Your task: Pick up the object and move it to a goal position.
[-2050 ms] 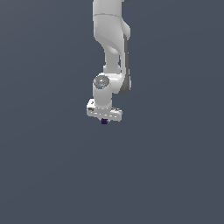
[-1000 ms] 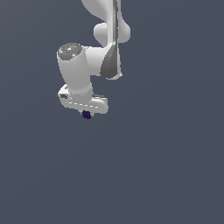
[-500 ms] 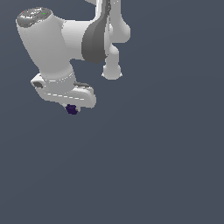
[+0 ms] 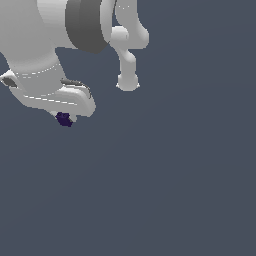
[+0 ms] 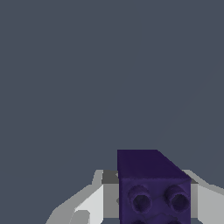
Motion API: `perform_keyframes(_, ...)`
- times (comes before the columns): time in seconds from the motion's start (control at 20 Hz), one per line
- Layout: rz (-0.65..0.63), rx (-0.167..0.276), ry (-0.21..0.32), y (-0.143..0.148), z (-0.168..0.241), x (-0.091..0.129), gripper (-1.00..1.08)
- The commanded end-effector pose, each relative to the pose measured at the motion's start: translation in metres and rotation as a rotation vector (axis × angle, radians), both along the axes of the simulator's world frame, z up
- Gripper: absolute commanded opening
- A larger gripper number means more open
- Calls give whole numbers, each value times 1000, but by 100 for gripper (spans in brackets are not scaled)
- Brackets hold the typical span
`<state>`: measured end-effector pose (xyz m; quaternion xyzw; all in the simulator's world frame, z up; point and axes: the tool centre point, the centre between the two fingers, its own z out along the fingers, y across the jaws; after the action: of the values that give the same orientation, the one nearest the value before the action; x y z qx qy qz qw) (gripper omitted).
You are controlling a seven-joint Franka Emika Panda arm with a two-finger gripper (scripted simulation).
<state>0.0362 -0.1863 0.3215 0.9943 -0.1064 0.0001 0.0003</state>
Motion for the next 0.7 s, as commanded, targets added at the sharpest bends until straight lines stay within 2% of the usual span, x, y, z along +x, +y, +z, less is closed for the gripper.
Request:
perform_keyframes(0.0,0,0,0,-6,13,6,-100)
perform_keyframes(0.65,0,0,0,-31,62,31,-100)
